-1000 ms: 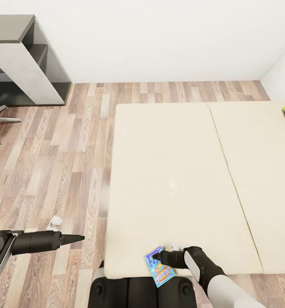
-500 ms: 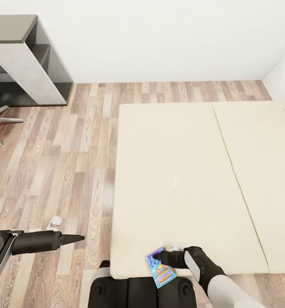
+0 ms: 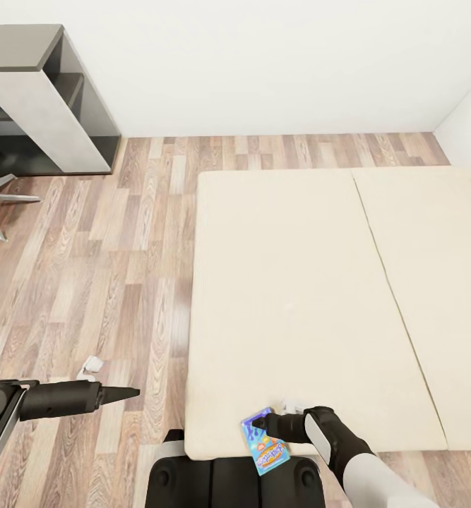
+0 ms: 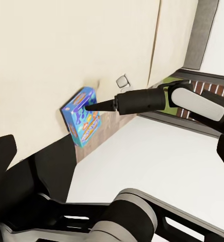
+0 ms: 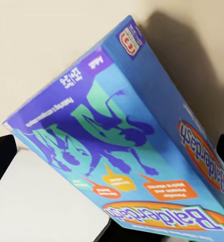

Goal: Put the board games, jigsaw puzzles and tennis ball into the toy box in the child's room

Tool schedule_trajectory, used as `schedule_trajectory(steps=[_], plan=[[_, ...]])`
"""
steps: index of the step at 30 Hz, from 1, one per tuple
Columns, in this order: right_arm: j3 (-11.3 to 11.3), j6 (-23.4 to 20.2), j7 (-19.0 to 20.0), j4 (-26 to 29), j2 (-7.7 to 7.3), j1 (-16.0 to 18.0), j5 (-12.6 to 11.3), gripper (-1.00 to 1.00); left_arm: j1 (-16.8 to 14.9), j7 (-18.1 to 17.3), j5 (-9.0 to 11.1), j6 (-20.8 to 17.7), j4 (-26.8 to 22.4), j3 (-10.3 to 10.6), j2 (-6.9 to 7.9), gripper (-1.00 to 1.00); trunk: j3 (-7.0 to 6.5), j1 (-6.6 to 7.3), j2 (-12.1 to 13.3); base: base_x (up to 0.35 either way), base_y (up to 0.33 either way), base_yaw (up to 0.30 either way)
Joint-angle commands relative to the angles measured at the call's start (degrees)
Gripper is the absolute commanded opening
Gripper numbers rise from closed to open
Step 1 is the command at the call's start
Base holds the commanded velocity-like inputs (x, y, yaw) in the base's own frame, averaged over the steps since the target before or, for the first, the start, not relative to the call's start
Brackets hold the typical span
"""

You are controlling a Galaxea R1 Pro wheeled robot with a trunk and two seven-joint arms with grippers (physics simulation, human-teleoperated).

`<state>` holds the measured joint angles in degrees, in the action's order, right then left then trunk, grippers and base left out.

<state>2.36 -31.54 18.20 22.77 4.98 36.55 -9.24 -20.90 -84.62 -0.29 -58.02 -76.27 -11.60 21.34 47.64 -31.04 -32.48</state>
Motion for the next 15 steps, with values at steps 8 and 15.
schedule_trajectory(steps=[8, 15], plan=[[0.2, -0.5, 0.0, 0.1, -0.02, 0.0, -0.3, 1.0, 0.0, -0.2, -0.1, -0.6, 0.0, 0.0, 0.02, 1.0, 0.05, -0.02, -0.1, -0.045, 0.0, 0.0], [0.2, -0.5, 0.0, 0.1, -0.05, 0.0, -0.3, 1.0, 0.0, -0.2, 0.0, -0.6, 0.0, 0.0, 0.02, 1.0, 0.05, -0.02, -0.1, -0.004, 0.02, 0.0]])
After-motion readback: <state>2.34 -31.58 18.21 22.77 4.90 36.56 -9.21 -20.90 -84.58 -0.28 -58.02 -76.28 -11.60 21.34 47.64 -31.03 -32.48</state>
